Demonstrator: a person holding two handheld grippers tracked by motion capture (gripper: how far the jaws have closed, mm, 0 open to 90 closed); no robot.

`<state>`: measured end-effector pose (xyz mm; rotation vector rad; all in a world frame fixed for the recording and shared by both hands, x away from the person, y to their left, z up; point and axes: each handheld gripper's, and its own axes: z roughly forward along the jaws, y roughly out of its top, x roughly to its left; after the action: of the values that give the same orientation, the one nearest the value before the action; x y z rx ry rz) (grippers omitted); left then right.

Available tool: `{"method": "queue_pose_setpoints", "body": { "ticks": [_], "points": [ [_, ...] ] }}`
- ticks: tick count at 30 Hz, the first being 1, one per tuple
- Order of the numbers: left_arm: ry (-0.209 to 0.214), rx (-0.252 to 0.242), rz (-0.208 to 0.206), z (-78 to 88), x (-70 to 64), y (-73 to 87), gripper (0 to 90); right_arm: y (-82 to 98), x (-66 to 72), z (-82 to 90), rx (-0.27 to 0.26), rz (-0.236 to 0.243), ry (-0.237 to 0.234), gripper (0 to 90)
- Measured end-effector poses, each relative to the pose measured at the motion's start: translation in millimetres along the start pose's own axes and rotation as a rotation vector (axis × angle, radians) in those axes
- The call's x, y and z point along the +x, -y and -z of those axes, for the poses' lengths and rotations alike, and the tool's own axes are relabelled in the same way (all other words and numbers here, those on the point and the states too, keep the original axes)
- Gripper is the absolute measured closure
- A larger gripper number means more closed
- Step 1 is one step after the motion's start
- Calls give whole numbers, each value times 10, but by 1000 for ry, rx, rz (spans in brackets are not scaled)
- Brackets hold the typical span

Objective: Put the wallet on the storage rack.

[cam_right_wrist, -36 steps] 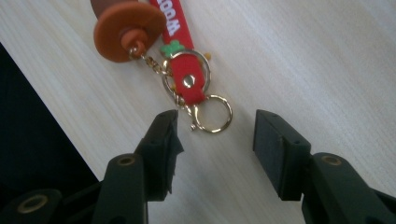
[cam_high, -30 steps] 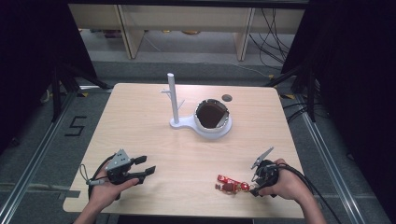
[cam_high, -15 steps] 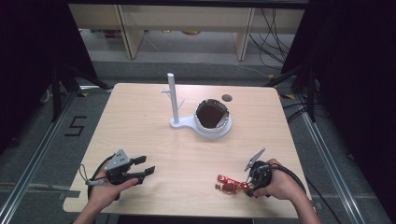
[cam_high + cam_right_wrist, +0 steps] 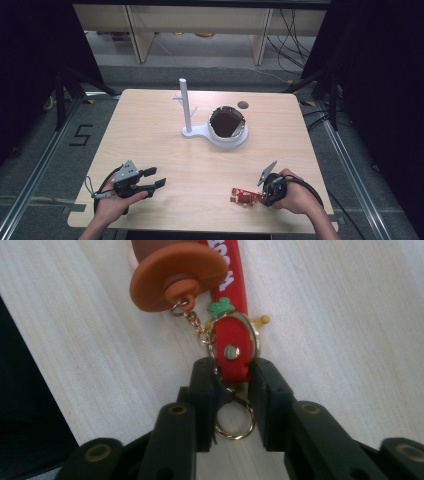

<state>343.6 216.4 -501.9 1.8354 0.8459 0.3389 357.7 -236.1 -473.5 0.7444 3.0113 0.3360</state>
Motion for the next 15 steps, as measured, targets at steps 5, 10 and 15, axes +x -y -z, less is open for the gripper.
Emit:
{"method": "queue_pose_setpoints", "body": {
  "ticks": [5, 10, 15],
  "points": [
    [7, -4, 3, -7, 4, -1, 400, 3, -31, 108, -35, -1, -42, 841],
    [4, -8, -7, 12, -28, -34, 400, -19, -72, 219, -78, -32, -54, 843],
    [29, -23, -29, 18, -74, -104, 400, -89, -74, 446, -166, -62, -45, 843]
  ]
}}
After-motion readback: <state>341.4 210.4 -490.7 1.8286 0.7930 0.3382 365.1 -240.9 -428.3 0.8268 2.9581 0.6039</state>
